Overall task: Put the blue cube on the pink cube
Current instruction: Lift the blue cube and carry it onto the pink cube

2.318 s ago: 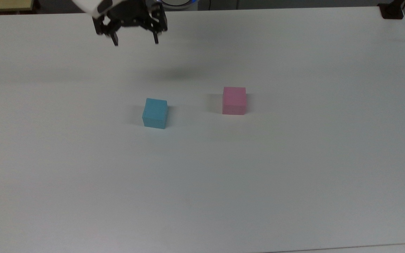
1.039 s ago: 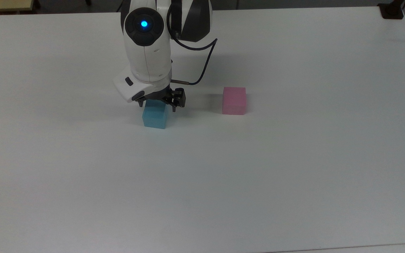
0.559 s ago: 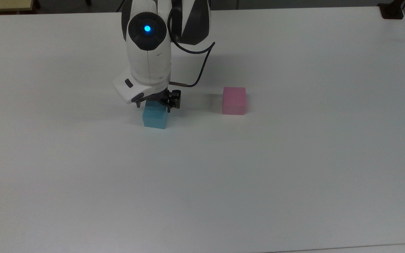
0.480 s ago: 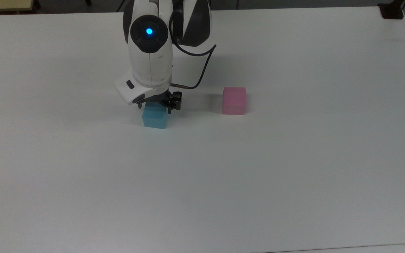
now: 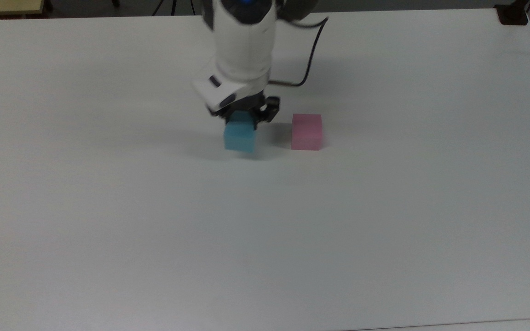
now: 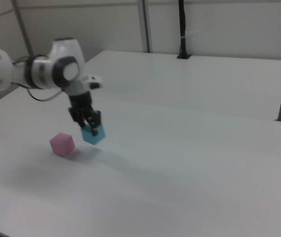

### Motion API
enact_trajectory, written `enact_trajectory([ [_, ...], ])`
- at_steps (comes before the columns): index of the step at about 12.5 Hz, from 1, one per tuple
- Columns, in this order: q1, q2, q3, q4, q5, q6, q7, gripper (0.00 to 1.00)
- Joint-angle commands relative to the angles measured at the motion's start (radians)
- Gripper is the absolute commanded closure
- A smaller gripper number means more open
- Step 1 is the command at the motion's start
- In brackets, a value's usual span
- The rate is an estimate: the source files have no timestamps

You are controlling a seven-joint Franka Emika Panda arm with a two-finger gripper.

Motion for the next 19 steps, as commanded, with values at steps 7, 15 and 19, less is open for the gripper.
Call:
enact_trajectory([
  [7, 0.145, -0.014, 0.11, -0.006, -0.026, -0.032, 0.274, 0.5],
  [15, 0.156, 0.012, 0.11, -0.006, -0.092, -0.014, 0.284, 0.27],
  [19, 0.151, 0.02, 0.11, -0.006, -0.1, 0.006, 0.343, 0.0],
])
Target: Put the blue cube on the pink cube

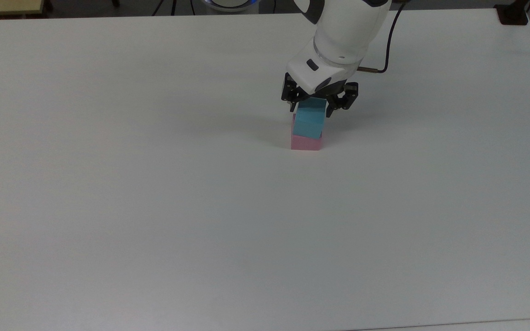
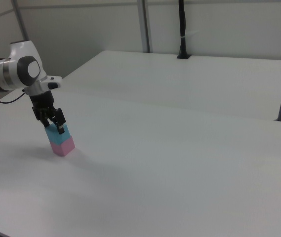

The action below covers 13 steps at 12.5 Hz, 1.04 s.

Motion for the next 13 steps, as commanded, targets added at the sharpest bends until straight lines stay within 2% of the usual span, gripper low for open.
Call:
enact_trajectory([
  [1, 0.007, -0.005, -0.004, -0.005, -0.022, 0.017, 0.039, 0.0],
  [4, -0.02, -0.052, -0.004, 0.066, -0.005, -0.036, 0.037, 0.0],
  [6, -0.039, -0.124, -0.006, 0.083, 0.002, -0.099, 0.037, 0.0],
  [9, -0.091, -0.218, -0.027, 0.084, 0.073, -0.187, -0.012, 0.0],
  [11, -0.118, -0.29, -0.076, 0.089, 0.125, -0.256, -0.13, 0.0],
  [13, -0.117, -0.331, -0.16, 0.089, 0.142, -0.273, -0.188, 0.0],
])
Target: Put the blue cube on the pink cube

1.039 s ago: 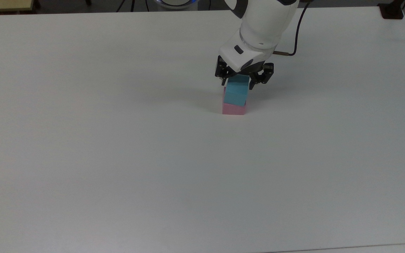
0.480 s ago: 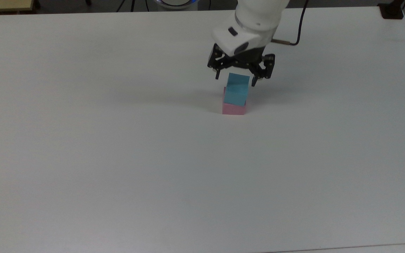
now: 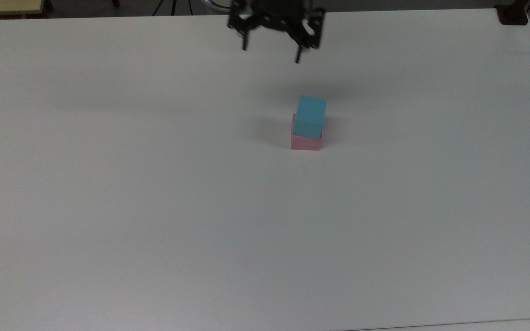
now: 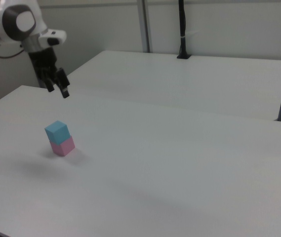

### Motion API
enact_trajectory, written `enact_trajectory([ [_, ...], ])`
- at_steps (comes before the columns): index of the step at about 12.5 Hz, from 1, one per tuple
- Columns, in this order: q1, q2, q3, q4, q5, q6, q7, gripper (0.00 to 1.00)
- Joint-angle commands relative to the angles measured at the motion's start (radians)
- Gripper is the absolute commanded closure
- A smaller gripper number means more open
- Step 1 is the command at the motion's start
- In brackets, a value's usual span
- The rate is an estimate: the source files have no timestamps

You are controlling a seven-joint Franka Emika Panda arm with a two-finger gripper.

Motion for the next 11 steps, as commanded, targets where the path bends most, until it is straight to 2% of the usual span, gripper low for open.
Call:
enact_trajectory([
  [1, -0.005, -0.101, -0.137, -0.024, 0.051, -0.042, -0.133, 0.0],
  [3, -0.005, -0.127, -0.225, -0.03, 0.051, -0.041, -0.281, 0.0],
  [5, -0.008, -0.133, -0.257, -0.03, 0.051, -0.041, -0.389, 0.0],
  [7, -0.008, -0.155, -0.311, -0.031, 0.056, -0.058, -0.569, 0.0],
  [11, -0.008, -0.152, -0.313, -0.028, 0.068, -0.062, -0.567, 0.0],
])
